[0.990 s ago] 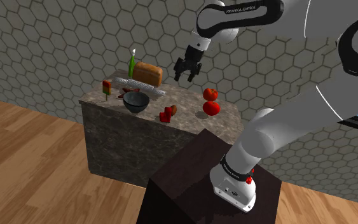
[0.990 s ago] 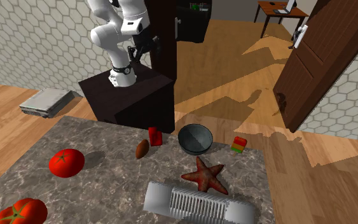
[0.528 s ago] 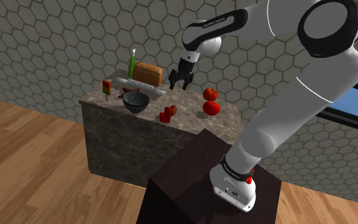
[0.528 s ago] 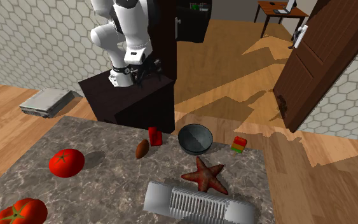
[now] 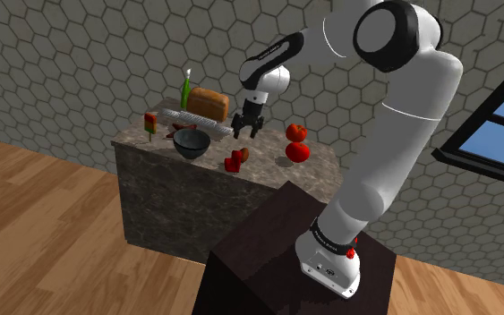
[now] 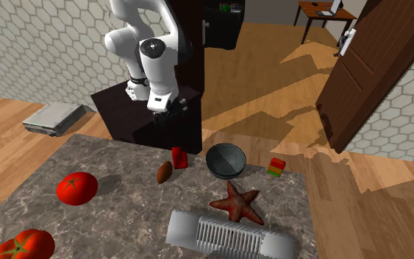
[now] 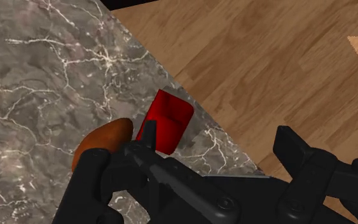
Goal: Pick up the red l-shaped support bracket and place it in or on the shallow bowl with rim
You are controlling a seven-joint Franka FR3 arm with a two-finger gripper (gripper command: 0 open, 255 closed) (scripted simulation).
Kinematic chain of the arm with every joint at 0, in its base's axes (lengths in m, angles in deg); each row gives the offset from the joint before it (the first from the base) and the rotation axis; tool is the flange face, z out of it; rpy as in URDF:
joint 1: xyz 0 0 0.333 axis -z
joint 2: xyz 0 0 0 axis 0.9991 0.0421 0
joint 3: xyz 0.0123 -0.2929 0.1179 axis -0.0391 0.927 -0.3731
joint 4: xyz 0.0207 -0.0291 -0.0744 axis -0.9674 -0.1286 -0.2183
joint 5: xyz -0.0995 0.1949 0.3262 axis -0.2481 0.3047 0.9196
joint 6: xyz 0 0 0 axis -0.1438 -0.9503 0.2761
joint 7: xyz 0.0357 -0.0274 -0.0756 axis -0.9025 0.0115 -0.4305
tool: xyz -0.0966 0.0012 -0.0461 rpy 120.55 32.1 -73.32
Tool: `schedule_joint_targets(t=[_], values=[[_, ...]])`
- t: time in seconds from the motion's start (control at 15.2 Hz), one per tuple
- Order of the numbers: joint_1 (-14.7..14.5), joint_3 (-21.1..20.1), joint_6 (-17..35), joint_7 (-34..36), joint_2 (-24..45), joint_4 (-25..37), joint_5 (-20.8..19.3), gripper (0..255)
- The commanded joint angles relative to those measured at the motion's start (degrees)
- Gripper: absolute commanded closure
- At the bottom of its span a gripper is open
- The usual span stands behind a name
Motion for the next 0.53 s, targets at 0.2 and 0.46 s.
schedule_joint_targets(t=[0.2,0.46], values=[[1.9,-0.5,1.7,-3.4,11.6,6.4,3.3,0],[3.4,-1.2,2.7,-5.0,18.1,10.3,4.9,0]])
